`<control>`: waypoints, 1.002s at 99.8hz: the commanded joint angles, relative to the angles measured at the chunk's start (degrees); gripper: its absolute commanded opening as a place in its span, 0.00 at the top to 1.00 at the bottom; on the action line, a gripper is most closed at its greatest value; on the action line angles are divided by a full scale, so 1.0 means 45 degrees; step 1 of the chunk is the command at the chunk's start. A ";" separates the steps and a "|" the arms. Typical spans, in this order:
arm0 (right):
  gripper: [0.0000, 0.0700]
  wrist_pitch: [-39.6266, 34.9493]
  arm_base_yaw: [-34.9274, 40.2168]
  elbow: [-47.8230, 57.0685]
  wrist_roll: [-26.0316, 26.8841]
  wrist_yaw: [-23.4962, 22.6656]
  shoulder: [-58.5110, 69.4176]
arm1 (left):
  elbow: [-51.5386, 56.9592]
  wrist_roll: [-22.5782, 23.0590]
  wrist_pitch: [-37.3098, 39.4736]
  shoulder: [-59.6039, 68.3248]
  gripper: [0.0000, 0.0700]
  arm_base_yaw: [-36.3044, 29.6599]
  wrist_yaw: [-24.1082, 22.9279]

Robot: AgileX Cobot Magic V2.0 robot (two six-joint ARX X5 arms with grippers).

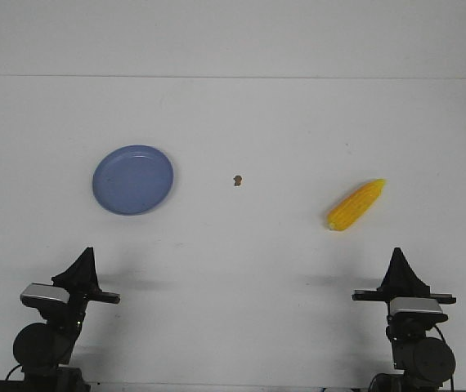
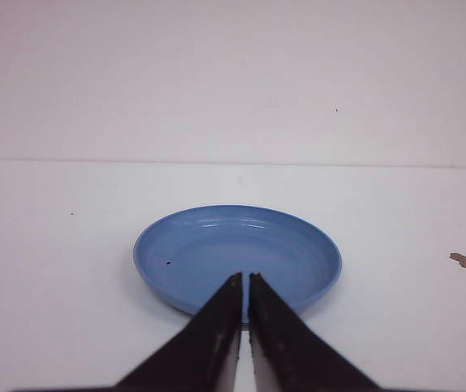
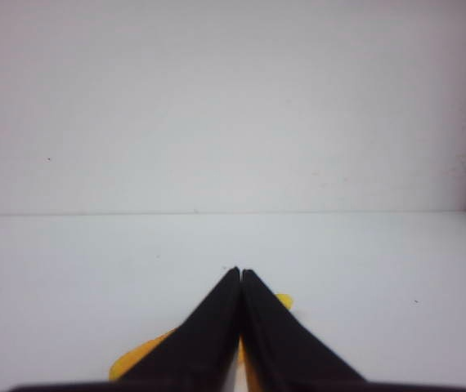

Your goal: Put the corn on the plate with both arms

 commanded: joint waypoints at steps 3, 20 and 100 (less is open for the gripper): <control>1.00 0.0126 0.0015 -0.0029 -0.0058 -0.0010 0.0000 | -0.0253 0.0068 0.0121 -0.0019 0.98 0.0015 -0.0029; 1.00 0.0126 0.0015 -0.0029 -0.0058 -0.0010 0.0000 | -0.0253 0.0068 0.0126 -0.0015 0.98 0.0015 -0.0029; 1.00 -0.0204 0.0015 0.0729 0.0879 0.0010 0.0005 | 0.1253 -0.1491 -0.0306 0.0068 0.98 0.0015 -0.0034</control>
